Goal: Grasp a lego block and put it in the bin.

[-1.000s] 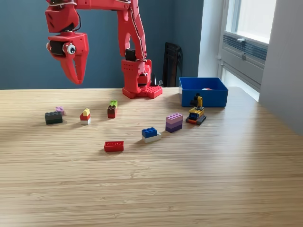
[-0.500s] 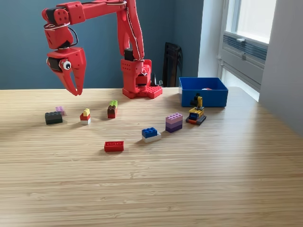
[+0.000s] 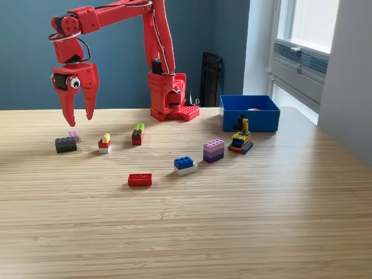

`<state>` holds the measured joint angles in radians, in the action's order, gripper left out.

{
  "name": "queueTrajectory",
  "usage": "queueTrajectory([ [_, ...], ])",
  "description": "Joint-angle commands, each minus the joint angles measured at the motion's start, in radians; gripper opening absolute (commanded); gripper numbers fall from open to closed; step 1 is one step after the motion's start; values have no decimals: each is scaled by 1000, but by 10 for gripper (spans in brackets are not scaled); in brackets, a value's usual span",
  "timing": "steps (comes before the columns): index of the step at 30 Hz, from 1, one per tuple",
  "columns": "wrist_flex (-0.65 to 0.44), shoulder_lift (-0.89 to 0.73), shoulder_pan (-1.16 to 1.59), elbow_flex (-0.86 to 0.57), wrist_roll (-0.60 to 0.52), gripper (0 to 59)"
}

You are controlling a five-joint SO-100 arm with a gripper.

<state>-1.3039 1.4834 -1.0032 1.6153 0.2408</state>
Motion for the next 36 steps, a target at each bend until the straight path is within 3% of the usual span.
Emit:
queueTrajectory([
  [1, 67, 29, -28, 2, 3, 185],
  [36, 313, 12, -75, 187, 61, 173],
])
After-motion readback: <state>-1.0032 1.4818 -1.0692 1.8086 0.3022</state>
